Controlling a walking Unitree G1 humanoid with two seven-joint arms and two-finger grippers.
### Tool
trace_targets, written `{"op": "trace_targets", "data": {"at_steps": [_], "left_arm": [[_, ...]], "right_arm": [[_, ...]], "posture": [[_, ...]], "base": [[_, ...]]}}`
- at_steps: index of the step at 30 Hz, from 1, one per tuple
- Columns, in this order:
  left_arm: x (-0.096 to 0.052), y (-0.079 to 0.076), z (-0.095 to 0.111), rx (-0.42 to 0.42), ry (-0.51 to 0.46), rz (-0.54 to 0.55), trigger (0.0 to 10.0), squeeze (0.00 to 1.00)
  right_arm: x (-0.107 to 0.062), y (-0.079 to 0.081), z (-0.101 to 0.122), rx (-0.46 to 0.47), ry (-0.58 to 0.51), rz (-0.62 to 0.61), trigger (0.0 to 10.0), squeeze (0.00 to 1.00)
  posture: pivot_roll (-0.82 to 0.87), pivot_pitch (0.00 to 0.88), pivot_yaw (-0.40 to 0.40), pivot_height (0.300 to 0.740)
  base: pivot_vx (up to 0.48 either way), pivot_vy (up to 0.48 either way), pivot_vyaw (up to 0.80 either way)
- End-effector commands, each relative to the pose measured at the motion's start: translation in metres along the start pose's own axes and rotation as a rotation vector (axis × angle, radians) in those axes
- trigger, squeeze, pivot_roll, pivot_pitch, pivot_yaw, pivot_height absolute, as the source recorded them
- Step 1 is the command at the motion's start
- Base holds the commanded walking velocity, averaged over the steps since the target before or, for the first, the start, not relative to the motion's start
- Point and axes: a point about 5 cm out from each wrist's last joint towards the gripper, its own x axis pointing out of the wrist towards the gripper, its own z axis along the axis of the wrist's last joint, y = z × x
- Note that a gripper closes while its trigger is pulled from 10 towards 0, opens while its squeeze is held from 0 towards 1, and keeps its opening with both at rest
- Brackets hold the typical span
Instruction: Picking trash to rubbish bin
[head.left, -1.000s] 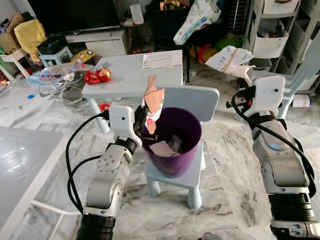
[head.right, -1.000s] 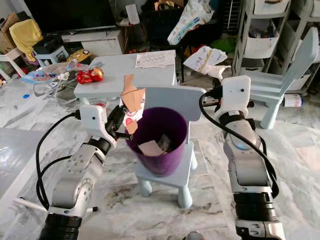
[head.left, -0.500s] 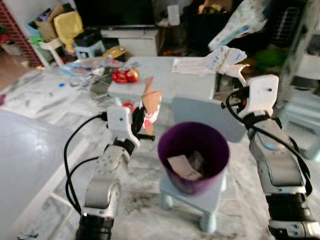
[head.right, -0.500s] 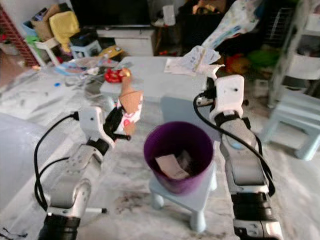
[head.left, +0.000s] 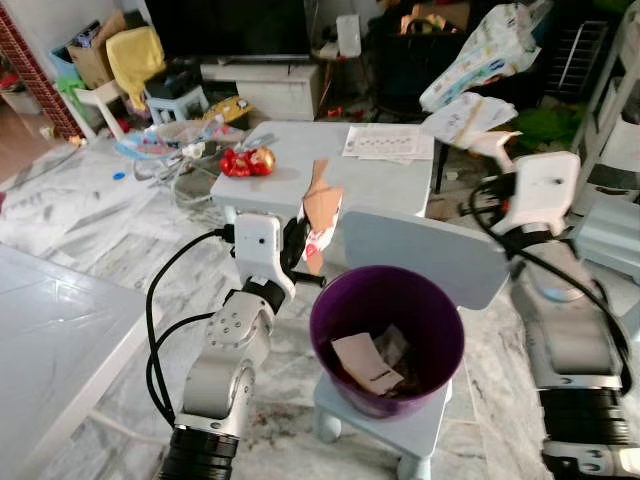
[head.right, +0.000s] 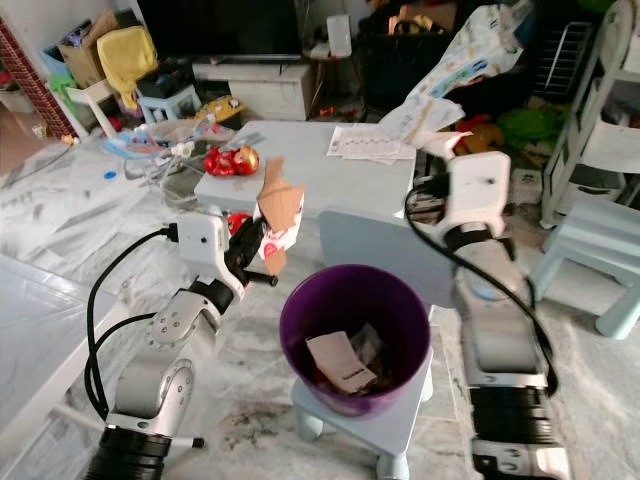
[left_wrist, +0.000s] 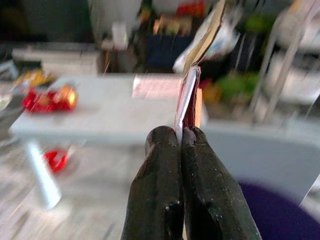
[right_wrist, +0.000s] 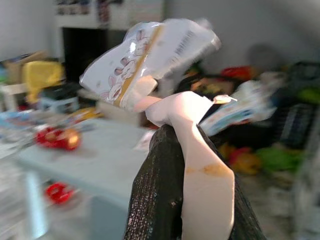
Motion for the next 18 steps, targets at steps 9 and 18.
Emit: {"op": "trace_targets", "data": {"at_steps": [9, 18], "left_arm": [[-0.021, 0.013, -0.063, 0.107, 0.235, -0.066, 10.0, 0.00], [-0.041, 0.029, -0.086, 0.143, 0.311, -0.057, 10.0, 0.00]], "right_arm": [[-0.011, 0.022, -0.049, 0.113, 0.232, 0.020, 10.0, 0.00], [-0.030, 0.037, -0.102, 0.223, 0.537, 0.045, 10.0, 0.00]], "posture": [[-0.08, 0.058, 0.107, 0.740], [-0.05, 0.059, 0.118, 0.740]], "base": [[0.000, 0.000, 0.00], [0.000, 0.000, 0.00]]}}
